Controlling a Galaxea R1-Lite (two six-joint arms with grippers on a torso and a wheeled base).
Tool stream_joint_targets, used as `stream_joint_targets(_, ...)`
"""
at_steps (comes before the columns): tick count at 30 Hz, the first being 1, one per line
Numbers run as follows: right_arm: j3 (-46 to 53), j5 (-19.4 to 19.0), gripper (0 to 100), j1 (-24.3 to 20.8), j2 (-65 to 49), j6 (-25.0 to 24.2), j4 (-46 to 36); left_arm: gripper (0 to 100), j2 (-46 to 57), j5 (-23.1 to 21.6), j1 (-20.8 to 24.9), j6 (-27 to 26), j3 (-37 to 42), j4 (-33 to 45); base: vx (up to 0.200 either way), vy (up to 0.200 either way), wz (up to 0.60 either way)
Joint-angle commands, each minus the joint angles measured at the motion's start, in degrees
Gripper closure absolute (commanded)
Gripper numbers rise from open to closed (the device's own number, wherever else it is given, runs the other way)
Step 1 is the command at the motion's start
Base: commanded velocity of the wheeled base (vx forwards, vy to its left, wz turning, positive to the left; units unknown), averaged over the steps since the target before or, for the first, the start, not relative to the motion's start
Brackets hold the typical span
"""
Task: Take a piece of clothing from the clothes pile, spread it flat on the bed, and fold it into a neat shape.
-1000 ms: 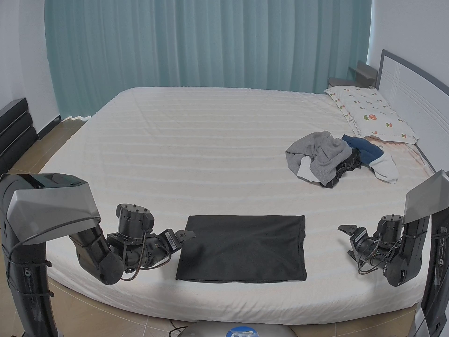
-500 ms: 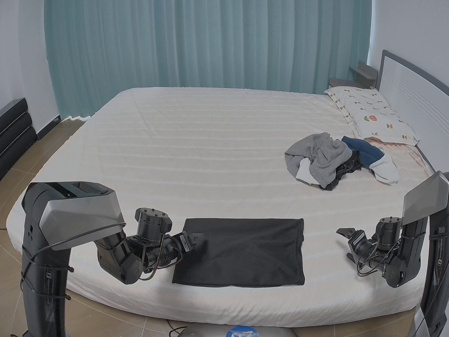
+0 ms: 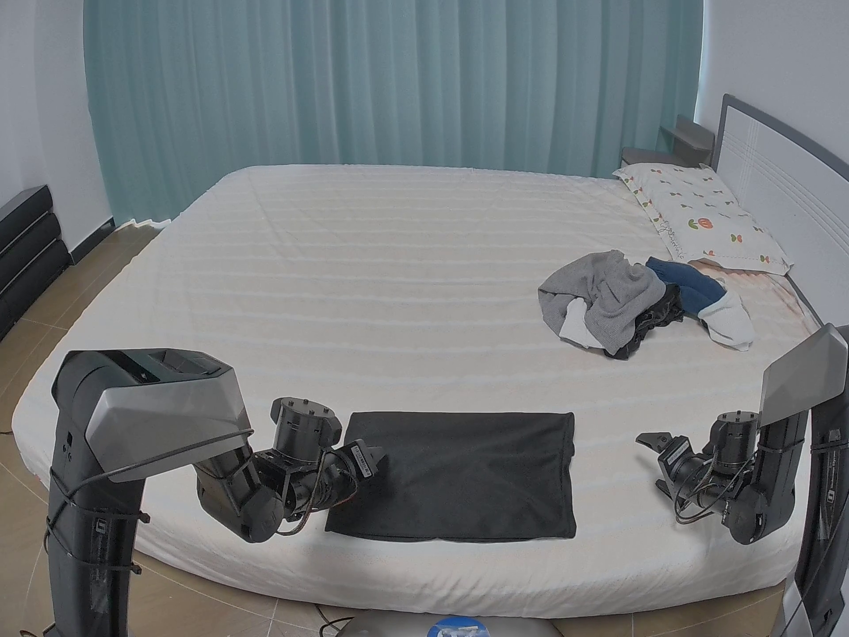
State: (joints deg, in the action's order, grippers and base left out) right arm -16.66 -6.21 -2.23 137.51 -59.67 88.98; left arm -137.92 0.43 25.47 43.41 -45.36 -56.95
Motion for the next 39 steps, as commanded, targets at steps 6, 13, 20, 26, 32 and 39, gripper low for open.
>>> stream_joint_targets(6, -0.03, -0.04, 0, -0.05, 0.13, 0.0, 0.67, 100, 0.2, 0.8, -0.15, 2.03, 0.54, -0.09, 0.0, 0.0, 0.0)
stream_joint_targets(13, -0.03, 0.14, 0, -0.41, 0.21, 0.17, 0.67, 100, 0.2, 2.12, -0.07, 2.12, 0.98, 0.0, 0.0, 0.0, 0.0)
stream_joint_targets(20, -0.03, 0.14, 0, -0.41, 0.21, 0.35, 0.67, 100, 0.38, 2.3, -0.15, 2.12, 0.98, 0.0, 0.0, 0.0, 0.0)
stream_joint_targets(26, -0.03, 0.14, 0, -0.41, 0.3, 0.43, 0.67, 100, 0.46, 2.3, -0.24, 2.82, 1.15, 0.0, 0.0, 0.133, 0.0)
stream_joint_targets(32, -0.03, 0.14, 0, -0.41, 0.21, 0.43, 0.67, 100, 0.81, 2.21, -0.33, 3.52, 1.06, 0.0, 0.0, 0.2, 0.0)
stream_joint_targets(39, -0.03, 0.14, 0, -0.41, 0.3, 0.43, 0.67, 100, 1.17, 2.21, -0.68, 3.52, 1.33, 0.0, 0.0, 0.2, 0.0)
